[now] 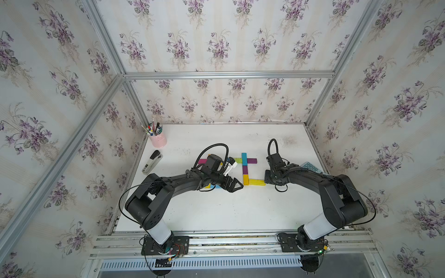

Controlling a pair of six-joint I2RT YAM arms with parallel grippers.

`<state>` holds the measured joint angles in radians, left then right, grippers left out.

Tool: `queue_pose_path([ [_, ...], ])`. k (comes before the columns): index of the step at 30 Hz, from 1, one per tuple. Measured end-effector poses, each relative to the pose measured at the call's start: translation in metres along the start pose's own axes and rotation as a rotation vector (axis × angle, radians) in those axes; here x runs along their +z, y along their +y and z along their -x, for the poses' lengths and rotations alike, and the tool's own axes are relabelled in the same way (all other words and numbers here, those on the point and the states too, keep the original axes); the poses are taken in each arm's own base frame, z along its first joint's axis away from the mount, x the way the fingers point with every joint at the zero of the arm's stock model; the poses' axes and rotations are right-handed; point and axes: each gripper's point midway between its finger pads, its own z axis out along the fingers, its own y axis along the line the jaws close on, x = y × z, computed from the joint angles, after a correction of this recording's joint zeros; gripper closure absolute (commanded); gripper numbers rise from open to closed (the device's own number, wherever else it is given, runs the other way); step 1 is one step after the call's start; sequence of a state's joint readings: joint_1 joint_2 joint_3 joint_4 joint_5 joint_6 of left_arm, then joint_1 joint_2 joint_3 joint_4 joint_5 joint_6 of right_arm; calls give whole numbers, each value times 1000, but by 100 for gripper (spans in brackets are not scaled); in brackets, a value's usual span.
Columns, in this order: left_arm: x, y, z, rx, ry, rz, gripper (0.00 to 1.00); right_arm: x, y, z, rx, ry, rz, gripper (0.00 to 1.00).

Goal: Assemble the letter t with building blocks
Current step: Assemble the building block at the center of the board.

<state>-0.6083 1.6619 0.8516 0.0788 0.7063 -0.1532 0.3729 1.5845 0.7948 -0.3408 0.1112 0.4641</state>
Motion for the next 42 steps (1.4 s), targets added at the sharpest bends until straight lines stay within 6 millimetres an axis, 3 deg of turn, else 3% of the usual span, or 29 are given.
queue_pose_path([
  [5, 0, 0, 0, 4, 0, -1, 0, -2, -1, 3, 1, -11, -9, 49],
  [9, 0, -1, 0, 7, 0, -3, 0, -17, -5, 16, 11, -73, -27, 49],
  [13, 1, 0, -1, 3, 5, -7, 0, -29, 6, 37, 16, -134, 10, 49],
  [16, 2, -1, -2, 3, 8, -11, 0, -26, 18, 45, -1, -132, 49, 49],
  [28, -1, -4, -1, 11, 2, -13, 0, -6, 70, 33, -112, -54, 150, 47],
  [42, -1, -4, -3, 9, 6, -13, 0, 8, 87, 23, -189, -6, 136, 49],
])
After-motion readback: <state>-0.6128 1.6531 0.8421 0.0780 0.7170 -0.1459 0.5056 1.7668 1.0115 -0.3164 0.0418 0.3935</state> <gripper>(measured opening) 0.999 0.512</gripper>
